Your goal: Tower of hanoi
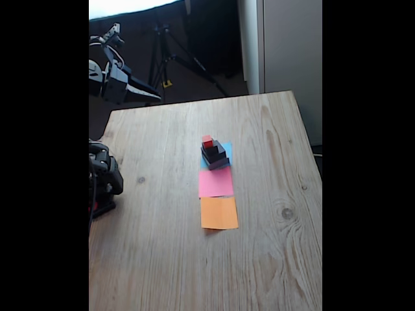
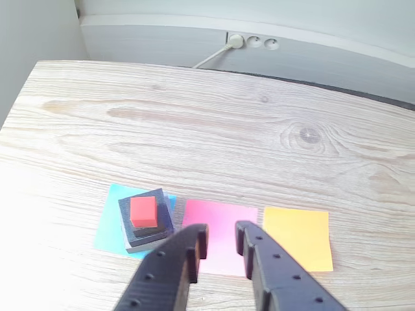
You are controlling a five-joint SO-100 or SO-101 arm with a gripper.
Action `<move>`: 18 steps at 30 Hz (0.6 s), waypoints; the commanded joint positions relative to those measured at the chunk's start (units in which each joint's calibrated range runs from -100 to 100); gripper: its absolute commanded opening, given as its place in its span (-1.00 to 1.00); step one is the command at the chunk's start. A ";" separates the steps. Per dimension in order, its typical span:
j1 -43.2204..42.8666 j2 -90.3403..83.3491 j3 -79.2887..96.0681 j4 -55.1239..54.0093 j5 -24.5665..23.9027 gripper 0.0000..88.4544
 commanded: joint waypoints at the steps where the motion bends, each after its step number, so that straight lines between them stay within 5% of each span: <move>1: 1.62 -0.86 -2.12 0.72 1.90 -0.98; 8: 1.37 -5.63 6.16 0.32 -8.14 -0.98; 18: 2.71 -16.23 32.97 -11.98 -36.40 -0.98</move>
